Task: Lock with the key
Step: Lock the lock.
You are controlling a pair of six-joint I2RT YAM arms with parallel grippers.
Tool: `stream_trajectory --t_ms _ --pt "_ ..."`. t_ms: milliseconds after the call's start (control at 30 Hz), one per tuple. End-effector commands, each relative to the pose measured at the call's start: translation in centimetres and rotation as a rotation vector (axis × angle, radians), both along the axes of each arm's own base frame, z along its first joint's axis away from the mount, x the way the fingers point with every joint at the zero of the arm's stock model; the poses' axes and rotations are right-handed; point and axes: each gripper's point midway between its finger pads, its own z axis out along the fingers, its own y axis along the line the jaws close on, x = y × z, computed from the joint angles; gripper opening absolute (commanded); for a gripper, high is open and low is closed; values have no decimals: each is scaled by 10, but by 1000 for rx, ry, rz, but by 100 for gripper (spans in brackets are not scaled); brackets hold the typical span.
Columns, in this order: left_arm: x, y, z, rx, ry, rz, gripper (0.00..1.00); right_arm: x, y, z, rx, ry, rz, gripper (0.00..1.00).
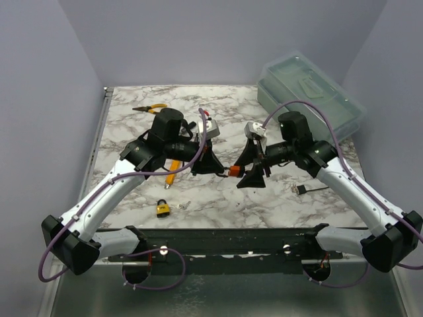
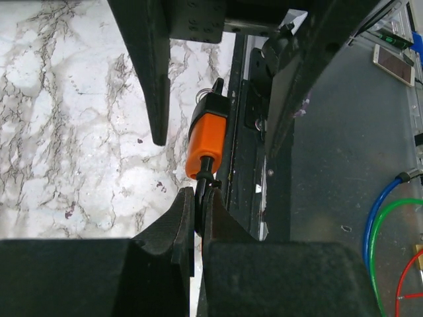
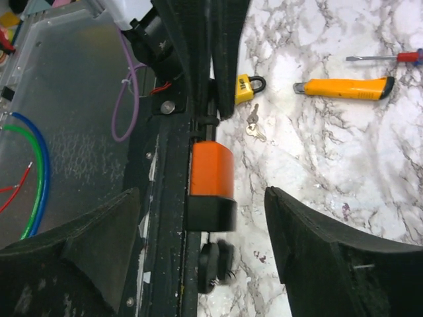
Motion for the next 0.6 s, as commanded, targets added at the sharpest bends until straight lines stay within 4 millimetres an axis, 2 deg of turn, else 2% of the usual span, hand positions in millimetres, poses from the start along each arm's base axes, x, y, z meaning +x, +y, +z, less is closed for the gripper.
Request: stream_trajectory --t_ms 0,100,167,333,400,533,567 --pt "-1 -6 22 -56 -13 -37 0 -6 4 -4 2 -44 52 75" --pt "1 -7 22 -56 -13 -31 0 -7 4 -6 -2 -48 61 58" --pt "2 -7 21 -54 -12 -24 0 -7 4 -7 -6 -49 63 50" --pt "1 -8 21 -61 -2 -22 0 -8 2 -15 -23 -31 57 43" --pt "2 -9 22 -64 -2 -22 0 -8 2 -19 -31 -22 56 43" --pt "0 -9 24 -69 -3 -30 0 -9 2 -18 -27 -16 53 57" --pt "0 -9 24 -70 -2 -31 0 -9 2 -17 -26 -15 54 58"
